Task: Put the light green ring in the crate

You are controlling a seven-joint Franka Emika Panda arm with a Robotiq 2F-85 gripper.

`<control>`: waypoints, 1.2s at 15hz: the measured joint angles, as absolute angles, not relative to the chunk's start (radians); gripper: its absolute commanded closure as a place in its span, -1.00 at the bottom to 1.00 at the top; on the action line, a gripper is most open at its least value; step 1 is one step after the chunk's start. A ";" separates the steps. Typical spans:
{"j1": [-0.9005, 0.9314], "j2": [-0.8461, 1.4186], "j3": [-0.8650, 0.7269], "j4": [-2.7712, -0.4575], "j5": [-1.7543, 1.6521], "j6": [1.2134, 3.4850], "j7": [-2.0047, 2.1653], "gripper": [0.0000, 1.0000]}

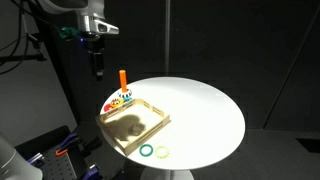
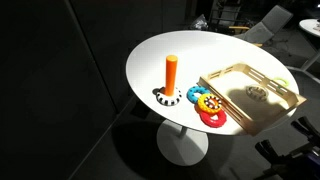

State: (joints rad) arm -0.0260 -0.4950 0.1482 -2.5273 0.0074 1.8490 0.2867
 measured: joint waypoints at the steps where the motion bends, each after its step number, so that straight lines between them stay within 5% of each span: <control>1: -0.026 -0.495 0.148 -2.527 0.007 1.849 0.287 -1.00; 18: -0.079 -0.484 0.018 -2.526 0.007 1.921 0.281 -1.00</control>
